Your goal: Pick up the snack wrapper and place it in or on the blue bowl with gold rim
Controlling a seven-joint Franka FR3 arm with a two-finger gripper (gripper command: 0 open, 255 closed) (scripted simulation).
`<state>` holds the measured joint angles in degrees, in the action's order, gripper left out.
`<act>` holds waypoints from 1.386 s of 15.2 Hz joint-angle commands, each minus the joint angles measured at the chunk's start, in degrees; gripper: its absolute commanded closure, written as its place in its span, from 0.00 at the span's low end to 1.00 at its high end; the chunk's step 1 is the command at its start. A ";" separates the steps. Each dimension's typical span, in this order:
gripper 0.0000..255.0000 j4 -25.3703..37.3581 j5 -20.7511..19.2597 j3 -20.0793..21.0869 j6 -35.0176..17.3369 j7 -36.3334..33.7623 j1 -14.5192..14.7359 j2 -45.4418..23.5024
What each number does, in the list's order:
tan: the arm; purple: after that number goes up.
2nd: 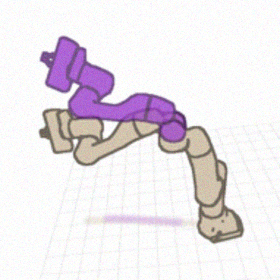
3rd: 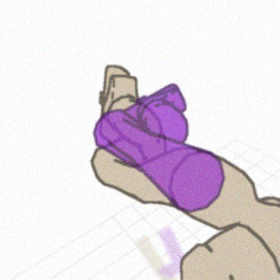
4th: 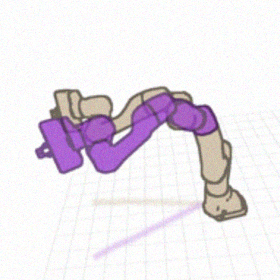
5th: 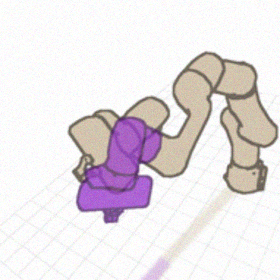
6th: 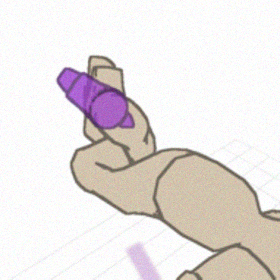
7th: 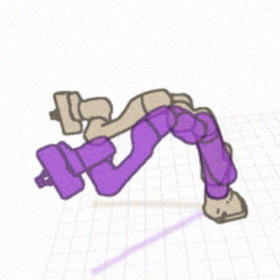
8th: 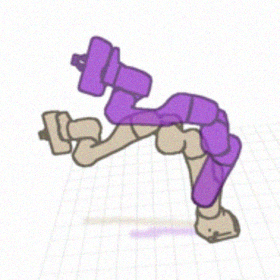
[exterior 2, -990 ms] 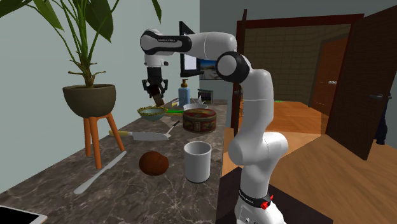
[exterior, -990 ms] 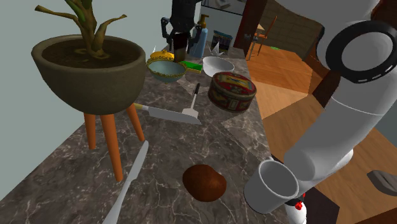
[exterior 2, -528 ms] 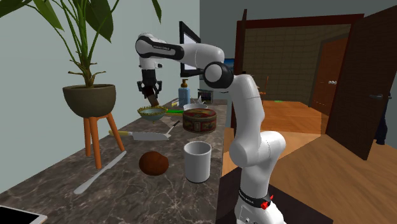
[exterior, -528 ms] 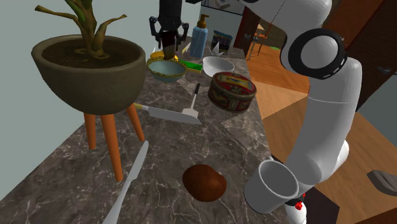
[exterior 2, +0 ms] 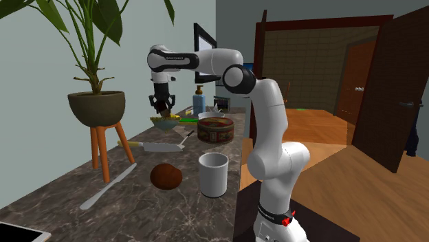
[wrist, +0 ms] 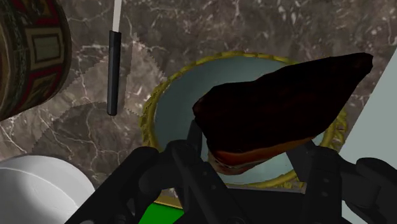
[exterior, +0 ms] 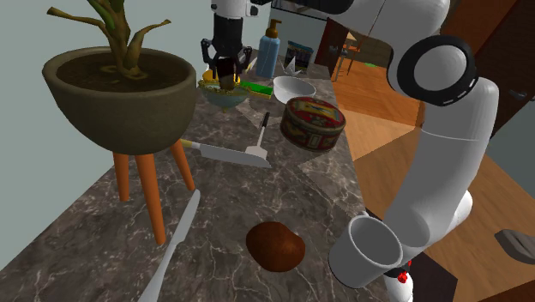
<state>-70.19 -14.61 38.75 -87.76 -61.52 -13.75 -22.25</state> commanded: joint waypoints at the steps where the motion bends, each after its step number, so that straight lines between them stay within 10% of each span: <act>1: 1.00 -2.55 0.39 0.06 -1.97 -0.05 -0.65 0.68; 10: 1.00 -4.34 0.61 0.06 -3.41 -0.06 -1.08 1.06; 11: 0.00 -4.35 0.62 0.06 -3.41 -0.05 -1.08 1.06; 21: 0.00 8.08 -1.45 -0.15 5.89 -0.16 2.50 -2.27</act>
<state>-64.69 -15.47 38.69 -83.61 -61.52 -12.19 -23.53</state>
